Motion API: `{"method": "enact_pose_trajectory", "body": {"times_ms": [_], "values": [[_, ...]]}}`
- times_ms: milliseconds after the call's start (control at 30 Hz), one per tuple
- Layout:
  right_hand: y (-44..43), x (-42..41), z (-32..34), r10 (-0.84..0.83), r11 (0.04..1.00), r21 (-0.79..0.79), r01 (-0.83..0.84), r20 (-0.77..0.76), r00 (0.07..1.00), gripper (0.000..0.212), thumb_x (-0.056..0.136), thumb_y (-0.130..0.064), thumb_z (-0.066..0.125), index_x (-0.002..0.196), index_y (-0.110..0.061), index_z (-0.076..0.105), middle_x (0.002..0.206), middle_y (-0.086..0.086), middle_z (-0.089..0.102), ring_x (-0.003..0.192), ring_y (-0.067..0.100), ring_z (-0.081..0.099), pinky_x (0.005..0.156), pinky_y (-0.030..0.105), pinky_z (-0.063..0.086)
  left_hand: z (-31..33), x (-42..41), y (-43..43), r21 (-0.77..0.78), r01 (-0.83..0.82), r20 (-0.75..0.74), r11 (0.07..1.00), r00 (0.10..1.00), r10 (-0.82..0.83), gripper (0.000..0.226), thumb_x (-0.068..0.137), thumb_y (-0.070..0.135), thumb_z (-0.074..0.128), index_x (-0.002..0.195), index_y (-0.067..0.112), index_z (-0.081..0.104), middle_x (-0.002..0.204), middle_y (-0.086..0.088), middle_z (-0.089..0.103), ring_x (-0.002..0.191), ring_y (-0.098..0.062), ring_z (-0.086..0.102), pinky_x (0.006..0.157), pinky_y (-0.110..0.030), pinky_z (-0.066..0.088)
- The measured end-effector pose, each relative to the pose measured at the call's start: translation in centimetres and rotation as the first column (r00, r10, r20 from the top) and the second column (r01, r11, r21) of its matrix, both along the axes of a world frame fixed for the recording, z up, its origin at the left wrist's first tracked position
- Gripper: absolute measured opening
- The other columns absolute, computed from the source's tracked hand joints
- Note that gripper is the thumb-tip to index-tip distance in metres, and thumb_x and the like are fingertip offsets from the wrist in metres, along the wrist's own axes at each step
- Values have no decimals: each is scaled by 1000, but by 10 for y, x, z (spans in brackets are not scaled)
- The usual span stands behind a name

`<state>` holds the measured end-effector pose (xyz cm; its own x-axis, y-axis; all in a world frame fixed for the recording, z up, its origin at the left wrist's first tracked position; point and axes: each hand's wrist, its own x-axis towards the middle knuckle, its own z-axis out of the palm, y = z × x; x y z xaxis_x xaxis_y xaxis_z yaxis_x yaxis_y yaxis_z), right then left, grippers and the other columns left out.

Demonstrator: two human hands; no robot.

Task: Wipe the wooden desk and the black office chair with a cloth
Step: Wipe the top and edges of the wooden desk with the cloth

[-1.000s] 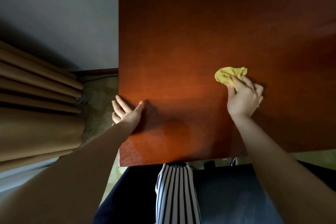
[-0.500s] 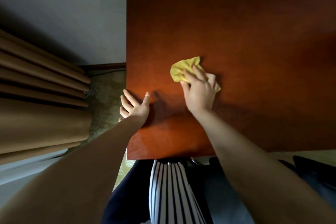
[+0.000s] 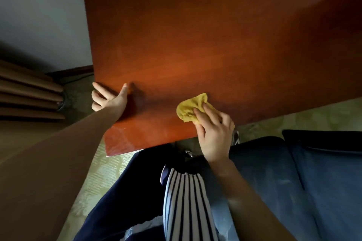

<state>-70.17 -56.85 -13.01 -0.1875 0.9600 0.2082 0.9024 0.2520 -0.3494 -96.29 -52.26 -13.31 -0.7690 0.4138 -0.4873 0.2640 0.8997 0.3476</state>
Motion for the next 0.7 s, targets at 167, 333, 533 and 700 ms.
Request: {"method": "enact_pose_trajectory", "body": {"times_ms": [167, 333, 533, 700], "values": [[7, 47, 8, -299, 954, -44, 298, -8, 954, 27, 83, -19, 72, 109, -19, 72, 123, 2, 64, 97, 37, 55, 79, 48, 47, 1, 4, -4, 18, 53, 20, 998, 998, -54, 109, 74, 78, 46, 151, 22, -7, 157, -7, 4, 143, -32, 5, 114, -49, 3], [34, 85, 11, -575, 806, -170, 567, 2, 818, 32, 93, -26, 57, 125, -25, 62, 141, -4, 49, 117, 31, 40, 97, 45, 32, -20, -14, -8, -6, 183, 51, 983, 982, -182, 135, 53, 84, 61, 149, 23, -11, 157, -9, 0, 143, -32, 5, 115, -51, 7], [59, 74, 12, -782, 607, -237, 758, -7, 624, 34, 95, -27, 55, 129, -30, 58, 148, -8, 39, 122, 28, 35, 99, 42, 28, -40, -21, -7, -62, 249, 91, 967, 966, -243, 150, 34, 92, 57, 148, 23, -13, 157, -11, -6, 143, -37, 1, 113, -57, 7], [40, 31, 10, -645, 741, -226, 633, 26, 764, 34, 91, -27, 60, 125, -30, 61, 144, -5, 45, 115, 32, 38, 95, 43, 30, -45, -18, -8, -95, 273, 71, 957, 961, -267, 150, 37, 92, 57, 146, 23, -17, 156, -11, -9, 143, -37, 0, 113, -58, 8]]}}
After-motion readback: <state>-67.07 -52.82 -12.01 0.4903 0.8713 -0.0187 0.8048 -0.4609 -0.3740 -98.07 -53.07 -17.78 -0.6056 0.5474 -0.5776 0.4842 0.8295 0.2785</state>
